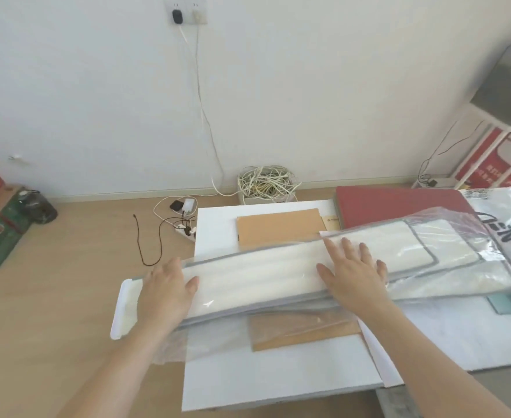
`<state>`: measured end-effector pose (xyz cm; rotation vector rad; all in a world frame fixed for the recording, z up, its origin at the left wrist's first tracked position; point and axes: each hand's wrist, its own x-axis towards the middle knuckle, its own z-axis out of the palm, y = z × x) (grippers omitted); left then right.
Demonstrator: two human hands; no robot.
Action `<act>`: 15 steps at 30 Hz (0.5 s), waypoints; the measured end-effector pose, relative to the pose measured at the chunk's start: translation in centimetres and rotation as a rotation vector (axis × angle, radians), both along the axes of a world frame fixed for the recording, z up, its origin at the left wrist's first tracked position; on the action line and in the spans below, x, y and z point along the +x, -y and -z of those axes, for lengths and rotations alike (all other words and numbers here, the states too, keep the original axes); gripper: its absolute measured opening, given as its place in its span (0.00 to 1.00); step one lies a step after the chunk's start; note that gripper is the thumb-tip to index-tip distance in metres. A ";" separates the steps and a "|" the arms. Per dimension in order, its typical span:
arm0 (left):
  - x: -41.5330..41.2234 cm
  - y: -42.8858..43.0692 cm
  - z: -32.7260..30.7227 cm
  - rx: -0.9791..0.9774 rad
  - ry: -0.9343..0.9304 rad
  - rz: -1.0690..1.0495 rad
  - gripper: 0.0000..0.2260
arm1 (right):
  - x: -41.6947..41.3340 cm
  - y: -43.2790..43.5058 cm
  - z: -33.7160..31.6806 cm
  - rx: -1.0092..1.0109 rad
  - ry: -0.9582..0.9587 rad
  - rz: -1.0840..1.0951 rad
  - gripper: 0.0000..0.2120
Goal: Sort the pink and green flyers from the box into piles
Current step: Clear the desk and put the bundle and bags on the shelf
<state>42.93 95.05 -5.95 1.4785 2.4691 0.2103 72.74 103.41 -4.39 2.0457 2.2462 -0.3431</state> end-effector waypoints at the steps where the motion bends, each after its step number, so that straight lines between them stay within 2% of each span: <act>1: 0.3 -0.4 0.2 0.007 -0.003 0.012 0.21 | 0.4 -0.1 0.2 0.008 -0.027 0.000 0.28; 5: 1.0 -1.8 -0.2 -0.030 -0.174 0.163 0.21 | 3.3 -0.9 -0.3 0.178 -0.091 0.062 0.25; 7: -0.4 -2.1 -0.1 -0.070 -0.213 0.094 0.23 | 5.8 -1.8 -0.8 0.198 -0.063 0.189 0.26; 9: -2.2 -1.9 0.3 -0.157 -0.109 -0.044 0.30 | 7.9 -2.6 -1.0 0.114 -0.045 0.272 0.28; 11: -3.1 -1.6 0.8 -0.190 0.076 -0.126 0.34 | 8.3 -2.8 -0.9 0.055 -0.014 0.240 0.31; 13: -2.9 -1.9 0.9 -0.201 0.186 -0.159 0.32 | 7.1 -2.7 -0.9 0.084 0.007 0.163 0.31; 15: -2.1 -2.3 0.4 -0.209 0.181 -0.151 0.27 | 5.1 -2.1 -0.8 0.137 -0.012 0.044 0.31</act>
